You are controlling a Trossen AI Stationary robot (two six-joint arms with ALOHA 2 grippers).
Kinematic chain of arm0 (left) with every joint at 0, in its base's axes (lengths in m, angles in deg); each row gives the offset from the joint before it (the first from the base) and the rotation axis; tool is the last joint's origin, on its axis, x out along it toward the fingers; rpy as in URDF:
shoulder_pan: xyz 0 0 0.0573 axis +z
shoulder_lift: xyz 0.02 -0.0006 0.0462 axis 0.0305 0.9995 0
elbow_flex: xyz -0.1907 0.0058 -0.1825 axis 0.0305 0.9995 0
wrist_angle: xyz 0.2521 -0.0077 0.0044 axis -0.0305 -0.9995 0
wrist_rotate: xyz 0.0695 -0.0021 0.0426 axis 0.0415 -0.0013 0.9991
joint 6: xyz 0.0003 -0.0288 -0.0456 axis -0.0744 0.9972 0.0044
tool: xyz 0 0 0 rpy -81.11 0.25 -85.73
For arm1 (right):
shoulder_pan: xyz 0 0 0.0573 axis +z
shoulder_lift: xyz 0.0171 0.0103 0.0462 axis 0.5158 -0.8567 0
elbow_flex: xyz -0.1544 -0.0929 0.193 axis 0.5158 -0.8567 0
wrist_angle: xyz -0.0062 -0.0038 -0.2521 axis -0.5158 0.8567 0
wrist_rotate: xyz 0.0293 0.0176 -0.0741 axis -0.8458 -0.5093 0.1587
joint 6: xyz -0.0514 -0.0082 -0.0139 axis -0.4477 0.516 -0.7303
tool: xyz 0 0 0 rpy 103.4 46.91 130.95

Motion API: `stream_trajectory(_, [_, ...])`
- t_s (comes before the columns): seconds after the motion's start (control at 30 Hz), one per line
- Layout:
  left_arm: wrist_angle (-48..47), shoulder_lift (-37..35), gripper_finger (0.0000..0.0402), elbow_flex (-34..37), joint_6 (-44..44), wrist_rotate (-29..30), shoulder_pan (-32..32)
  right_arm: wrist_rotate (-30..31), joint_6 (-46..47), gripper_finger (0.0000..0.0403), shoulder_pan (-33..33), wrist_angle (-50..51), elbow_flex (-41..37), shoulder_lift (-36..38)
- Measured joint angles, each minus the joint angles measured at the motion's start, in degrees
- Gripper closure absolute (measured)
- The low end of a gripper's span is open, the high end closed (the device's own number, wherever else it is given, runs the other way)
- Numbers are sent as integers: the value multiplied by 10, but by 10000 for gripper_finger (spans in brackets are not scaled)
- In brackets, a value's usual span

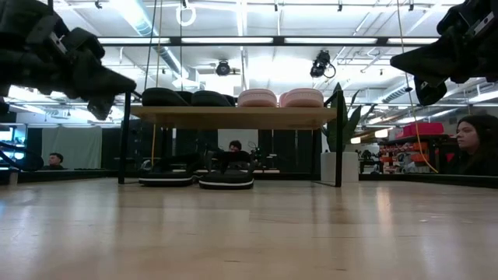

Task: Pick and place slides into the shelf
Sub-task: Return to home position

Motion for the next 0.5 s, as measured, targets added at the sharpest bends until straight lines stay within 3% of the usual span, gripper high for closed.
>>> stream_trajectory(0.5, [-40,1,363,0,-3,0,0,0,0,392,0,0,0,0])
